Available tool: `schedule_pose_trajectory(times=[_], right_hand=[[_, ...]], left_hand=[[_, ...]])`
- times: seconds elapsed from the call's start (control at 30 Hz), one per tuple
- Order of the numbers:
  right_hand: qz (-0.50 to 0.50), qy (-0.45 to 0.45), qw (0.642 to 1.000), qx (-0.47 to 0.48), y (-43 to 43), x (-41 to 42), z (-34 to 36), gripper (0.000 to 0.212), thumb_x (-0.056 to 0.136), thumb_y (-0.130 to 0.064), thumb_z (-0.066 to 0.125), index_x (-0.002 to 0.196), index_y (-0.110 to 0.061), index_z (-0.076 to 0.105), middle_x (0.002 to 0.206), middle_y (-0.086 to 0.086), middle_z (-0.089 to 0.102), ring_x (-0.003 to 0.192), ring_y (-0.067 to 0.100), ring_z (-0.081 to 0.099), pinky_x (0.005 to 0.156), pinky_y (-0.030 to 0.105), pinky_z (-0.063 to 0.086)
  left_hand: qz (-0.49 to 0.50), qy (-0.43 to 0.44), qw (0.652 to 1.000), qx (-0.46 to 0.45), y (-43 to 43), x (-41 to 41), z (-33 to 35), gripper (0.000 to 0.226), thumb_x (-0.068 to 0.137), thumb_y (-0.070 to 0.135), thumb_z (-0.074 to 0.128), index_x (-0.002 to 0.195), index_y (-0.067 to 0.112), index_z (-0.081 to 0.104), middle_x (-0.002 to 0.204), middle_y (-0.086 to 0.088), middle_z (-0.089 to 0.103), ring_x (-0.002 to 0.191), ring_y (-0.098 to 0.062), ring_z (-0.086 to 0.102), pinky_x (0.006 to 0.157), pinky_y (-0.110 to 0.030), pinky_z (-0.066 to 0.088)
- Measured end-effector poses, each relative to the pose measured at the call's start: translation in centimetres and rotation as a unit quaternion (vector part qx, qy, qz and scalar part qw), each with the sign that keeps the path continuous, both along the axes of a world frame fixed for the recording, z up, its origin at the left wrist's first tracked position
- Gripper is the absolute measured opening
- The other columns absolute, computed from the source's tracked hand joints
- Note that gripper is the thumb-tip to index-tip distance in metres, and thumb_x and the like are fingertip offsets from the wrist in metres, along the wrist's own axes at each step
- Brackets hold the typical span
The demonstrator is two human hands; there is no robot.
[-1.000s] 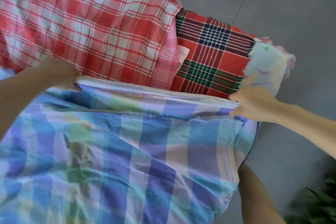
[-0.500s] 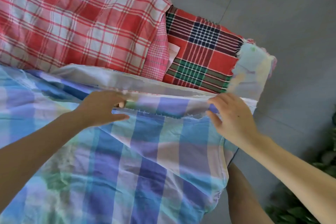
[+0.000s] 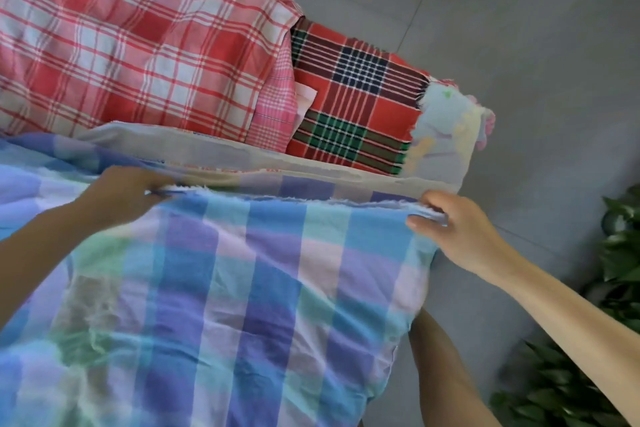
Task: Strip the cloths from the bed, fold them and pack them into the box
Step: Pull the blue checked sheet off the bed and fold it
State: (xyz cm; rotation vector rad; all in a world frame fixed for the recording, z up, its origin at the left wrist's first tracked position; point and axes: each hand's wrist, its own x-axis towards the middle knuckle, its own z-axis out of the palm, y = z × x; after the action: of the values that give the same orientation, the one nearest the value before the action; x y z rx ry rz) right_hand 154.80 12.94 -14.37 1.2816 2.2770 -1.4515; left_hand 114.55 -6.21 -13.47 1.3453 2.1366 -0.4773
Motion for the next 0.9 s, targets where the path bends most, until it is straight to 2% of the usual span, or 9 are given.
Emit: schedule_pose_trajectory(times=[0.1, 0.27, 0.37, 0.47, 0.57, 0.67, 0.73, 0.8, 0.9], right_hand=[[-0.02, -0.027, 0.999, 0.024, 0.5, 1.7, 0.6, 0.031, 0.086, -0.017, 0.065, 0.066, -0.003, 0.046, 0.057, 0.011, 0.042, 0.052, 0.016, 0.035, 0.052, 0.032, 0.023], [-0.06, -0.092, 0.989, 0.102, 2.0, 2.6, -1.9, 0.05, 0.084, -0.008, 0.065, 0.054, -0.019, 0.026, 0.05, 0.0, 0.029, 0.052, 0.021, 0.029, 0.05, 0.033, 0.021], [-0.077, -0.166, 0.977, 0.113, 2.6, 1.8, -4.7, 0.047, 0.087, -0.011, 0.063, 0.053, -0.022, 0.033, 0.053, 0.0, 0.037, 0.061, 0.029, 0.039, 0.056, 0.035, 0.03], [-0.007, -0.262, 0.95, 0.168, 2.5, 0.0, -4.8, 0.01, 0.089, -0.012, 0.057, 0.084, -0.012, 0.065, 0.085, 0.012, 0.065, 0.079, 0.035, 0.056, 0.066, 0.034, 0.037], [0.127, -0.344, 0.881, 0.299, 2.5, -3.3, -2.7, 0.037, 0.076, -0.001, 0.061, 0.111, -0.013, 0.059, 0.094, 0.01, 0.065, 0.085, 0.031, 0.059, 0.071, 0.034, 0.034], [0.176, -0.238, 0.896, 0.33, 1.4, -10.0, -0.5, 0.04, 0.058, 0.002, 0.077, 0.095, -0.007, 0.065, 0.08, 0.012, 0.062, 0.075, 0.034, 0.057, 0.066, 0.038, 0.038], [0.256, -0.153, 0.912, 0.281, 0.3, -15.3, 0.0, 0.032, 0.07, -0.014, 0.079, 0.099, -0.011, 0.065, 0.089, 0.009, 0.064, 0.084, 0.033, 0.059, 0.074, 0.039, 0.043], [0.316, -0.064, 0.922, 0.216, -1.8, -21.0, -0.2, 0.029, 0.085, -0.029, 0.066, 0.109, -0.015, 0.061, 0.103, 0.004, 0.063, 0.099, 0.027, 0.056, 0.084, 0.037, 0.043], [0.323, 0.035, 0.933, 0.157, -5.0, -28.6, -0.6, 0.031, 0.092, -0.03, 0.057, 0.118, -0.014, 0.059, 0.115, 0.005, 0.061, 0.109, 0.027, 0.054, 0.09, 0.036, 0.043]], left_hand=[[0.026, -0.031, 0.997, 0.06, 2.0, 0.0, 0.7, 0.017, 0.087, 0.011, 0.064, 0.101, 0.01, 0.073, 0.098, -0.017, 0.071, 0.093, -0.037, 0.064, 0.079, -0.043, 0.049], [-0.048, -0.002, 0.998, 0.043, 5.5, 2.1, -0.8, 0.028, 0.092, 0.02, 0.056, 0.118, 0.021, 0.067, 0.113, -0.012, 0.068, 0.102, -0.034, 0.062, 0.076, -0.035, 0.044], [-0.048, 0.022, 0.997, 0.05, 6.1, 3.2, -2.2, 0.031, 0.094, 0.028, 0.052, 0.124, 0.026, 0.062, 0.116, -0.011, 0.066, 0.104, -0.034, 0.061, 0.08, -0.037, 0.047], [0.012, 0.023, 0.998, 0.059, 5.4, 2.5, -2.6, 0.031, 0.092, 0.038, 0.054, 0.117, 0.024, 0.065, 0.11, -0.01, 0.068, 0.102, -0.032, 0.061, 0.081, -0.037, 0.047], [0.036, -0.022, 0.997, 0.063, 4.6, 0.7, -1.5, 0.034, 0.086, 0.045, 0.062, 0.114, 0.026, 0.067, 0.113, -0.003, 0.068, 0.106, -0.027, 0.06, 0.085, -0.034, 0.044], [-0.009, -0.007, 0.998, 0.056, 3.3, -2.1, 0.3, 0.034, 0.079, 0.038, 0.072, 0.109, 0.022, 0.07, 0.109, -0.004, 0.07, 0.102, -0.025, 0.064, 0.084, -0.032, 0.046], [-0.059, 0.011, 0.996, 0.07, 2.5, -4.0, 1.4, 0.034, 0.06, 0.03, 0.082, 0.093, 0.024, 0.075, 0.092, -0.002, 0.074, 0.086, -0.022, 0.07, 0.073, -0.031, 0.052], [-0.079, 0.021, 0.996, 0.034, 1.5, -5.8, 2.2, 0.041, 0.043, 0.02, 0.086, 0.082, 0.027, 0.075, 0.08, 0.004, 0.073, 0.073, -0.015, 0.071, 0.064, -0.027, 0.053], [-0.08, 0.089, 0.992, -0.045, -0.1, -7.9, 2.9, 0.019, 0.067, 0.023, 0.076, 0.085, 0.026, 0.071, 0.079, 0.001, 0.071, 0.077, -0.02, 0.069, 0.07, -0.025, 0.047]])
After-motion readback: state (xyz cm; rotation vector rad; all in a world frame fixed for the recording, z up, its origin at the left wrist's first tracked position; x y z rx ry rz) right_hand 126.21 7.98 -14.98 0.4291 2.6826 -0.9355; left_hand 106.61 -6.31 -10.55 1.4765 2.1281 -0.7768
